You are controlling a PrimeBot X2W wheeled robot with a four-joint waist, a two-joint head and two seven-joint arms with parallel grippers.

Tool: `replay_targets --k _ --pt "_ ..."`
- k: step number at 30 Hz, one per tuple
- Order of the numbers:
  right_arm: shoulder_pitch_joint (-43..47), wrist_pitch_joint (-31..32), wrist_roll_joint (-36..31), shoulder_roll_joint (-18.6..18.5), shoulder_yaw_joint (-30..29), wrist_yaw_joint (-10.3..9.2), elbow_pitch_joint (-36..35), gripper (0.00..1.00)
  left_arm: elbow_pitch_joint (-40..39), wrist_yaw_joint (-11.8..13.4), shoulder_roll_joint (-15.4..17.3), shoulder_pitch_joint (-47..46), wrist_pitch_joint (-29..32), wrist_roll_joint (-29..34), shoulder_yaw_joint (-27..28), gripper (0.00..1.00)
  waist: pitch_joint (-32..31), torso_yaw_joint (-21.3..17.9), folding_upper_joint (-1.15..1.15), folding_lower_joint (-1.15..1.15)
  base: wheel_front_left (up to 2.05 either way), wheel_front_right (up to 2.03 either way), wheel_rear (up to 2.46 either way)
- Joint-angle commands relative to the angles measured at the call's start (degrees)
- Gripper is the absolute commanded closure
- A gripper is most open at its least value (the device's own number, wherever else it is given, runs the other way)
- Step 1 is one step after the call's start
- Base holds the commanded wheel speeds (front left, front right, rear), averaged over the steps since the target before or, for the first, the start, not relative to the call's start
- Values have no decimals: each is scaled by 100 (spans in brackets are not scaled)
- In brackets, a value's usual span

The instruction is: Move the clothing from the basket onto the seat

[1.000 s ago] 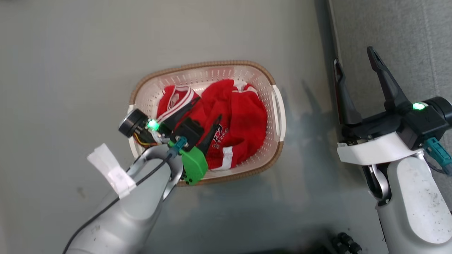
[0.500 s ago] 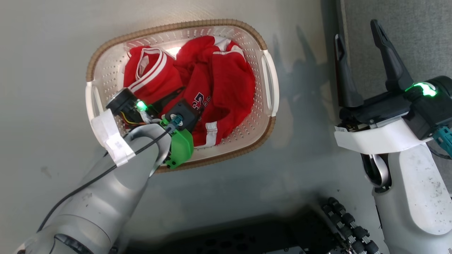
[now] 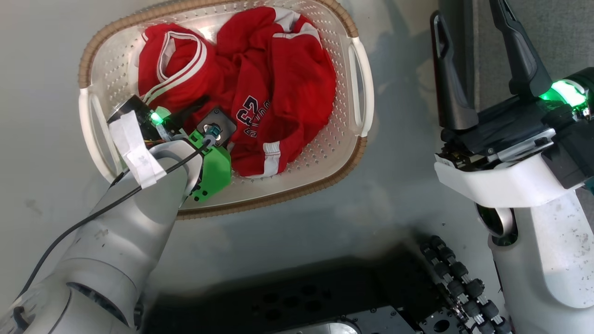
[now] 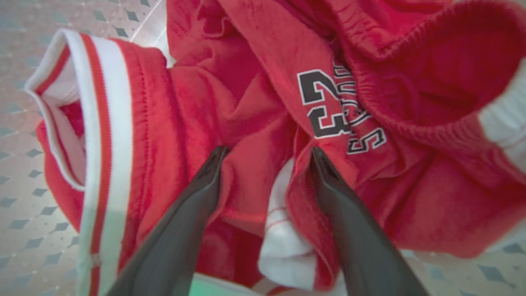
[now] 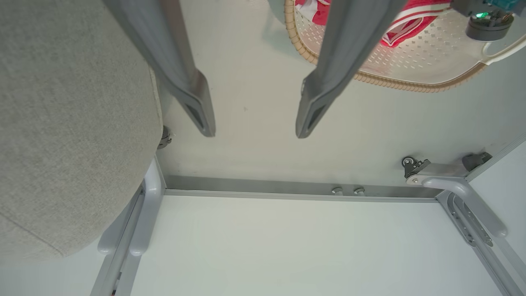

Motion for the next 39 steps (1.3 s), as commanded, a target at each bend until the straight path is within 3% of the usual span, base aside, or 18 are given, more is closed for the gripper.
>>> replay_targets --k 1,6,7,8,9,10,16,22,30,39 --pt "-59 -10 1 -23 24 -4 -46 0 30 21 2 -116 -1 -9 -26 0 112 -38 39 -1 0 0 0" --pt "-71 -10 26 -28 89 -4 -119 0 110 22 39 -119 160 18 -125 0 209 -99 39 -1 0 0 0" --pt "-70 -10 34 -34 98 -4 -133 0 118 85 66 -145 198 54 -157 10 230 -113 39 -1 0 0 0" --pt "-65 -10 37 -32 108 -4 -146 0 124 150 84 -163 208 62 -172 40 243 -125 39 -1 0 0 0" --pt "-59 -11 40 -30 118 -4 -155 0 130 222 94 -168 206 103 -202 81 253 -142 39 -1 0 0 0" --pt "-53 -10 42 -30 122 -4 -161 0 132 287 101 -171 187 119 -218 100 260 -152 39 -1 0 0 0" --pt "-97 -10 34 -39 126 -4 -120 0 143 500 146 -112 91 100 -261 100 226 -171 39 -1 0 0 0" --pt "-61 -11 43 -33 117 -4 -5 0 30 472 2 161 -142 -116 -153 100 -156 -88 39 -1 0 0 0" --pt "192 -10 84 -6 69 -4 195 0 -828 560 -24 791 -178 -483 231 100 -1149 38 39 -1 0 0 0" --pt "871 -11 147 29 -25 -4 522 0 -1999 684 63 1914 -174 -651 880 100 -2679 168 39 -1 0 0 0"
